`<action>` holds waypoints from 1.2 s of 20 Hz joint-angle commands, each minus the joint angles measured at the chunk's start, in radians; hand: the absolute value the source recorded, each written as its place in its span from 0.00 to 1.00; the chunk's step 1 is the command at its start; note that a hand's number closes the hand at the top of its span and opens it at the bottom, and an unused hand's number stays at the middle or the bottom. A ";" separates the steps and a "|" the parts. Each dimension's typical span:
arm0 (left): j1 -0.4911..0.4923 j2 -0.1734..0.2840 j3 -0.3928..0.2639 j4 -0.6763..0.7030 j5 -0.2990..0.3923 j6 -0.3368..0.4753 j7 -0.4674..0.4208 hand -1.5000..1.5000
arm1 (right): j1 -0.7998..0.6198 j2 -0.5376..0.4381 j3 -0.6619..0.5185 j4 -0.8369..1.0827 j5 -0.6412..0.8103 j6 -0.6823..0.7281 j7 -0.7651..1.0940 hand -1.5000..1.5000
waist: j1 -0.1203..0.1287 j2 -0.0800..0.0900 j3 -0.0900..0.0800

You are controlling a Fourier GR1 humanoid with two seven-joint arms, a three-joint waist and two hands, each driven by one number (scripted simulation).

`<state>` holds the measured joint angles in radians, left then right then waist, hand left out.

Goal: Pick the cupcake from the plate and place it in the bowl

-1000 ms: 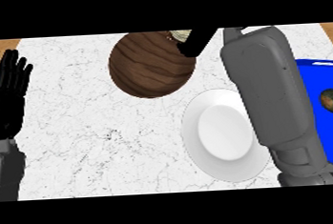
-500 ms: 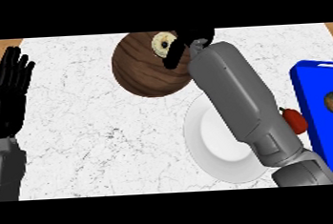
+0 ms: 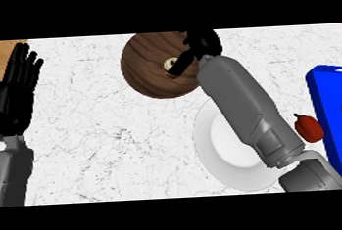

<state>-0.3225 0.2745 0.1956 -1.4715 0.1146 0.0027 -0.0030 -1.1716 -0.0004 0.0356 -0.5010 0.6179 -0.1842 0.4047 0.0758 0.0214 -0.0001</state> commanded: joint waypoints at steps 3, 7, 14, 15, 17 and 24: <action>-0.037 -0.007 -0.013 0.026 -0.010 0.003 -0.001 0.50 | 0.022 0.000 -0.043 0.036 -0.170 -0.170 -0.190 0.00 | 0.000 0.002 0.001; -0.009 0.022 0.019 -0.007 0.014 -0.012 0.015 0.50 | 0.046 0.000 -0.098 0.008 -0.169 -0.366 -0.288 0.00 | -0.016 -0.005 0.001; 0.059 0.002 0.026 0.001 0.004 -0.007 -0.037 0.50 | 0.041 -0.112 -0.238 0.029 -0.247 -0.385 -0.365 0.00 | -0.048 -0.011 0.000; 0.043 0.023 0.043 -0.001 0.013 -0.011 -0.022 0.50 | 0.052 -0.122 -0.261 0.018 -0.270 -0.386 -0.389 0.00 | -0.051 -0.012 0.001; 0.035 0.012 0.036 0.011 -0.003 0.009 -0.020 0.50 | 0.079 -0.145 -0.284 -0.005 -0.304 -0.347 -0.392 0.00 | -0.065 -0.016 0.001; 0.089 0.031 0.056 -0.082 0.033 -0.015 0.033 0.50 | 0.211 -0.298 -0.360 -0.053 -0.414 -0.147 -0.534 0.00 | -0.065 -0.021 0.001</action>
<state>-0.2688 0.2959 0.2444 -1.4821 0.1269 0.0000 -0.0133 -0.9986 -0.2309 -0.2959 -0.5337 0.2470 -0.4135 -0.1072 0.0108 0.0044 0.0007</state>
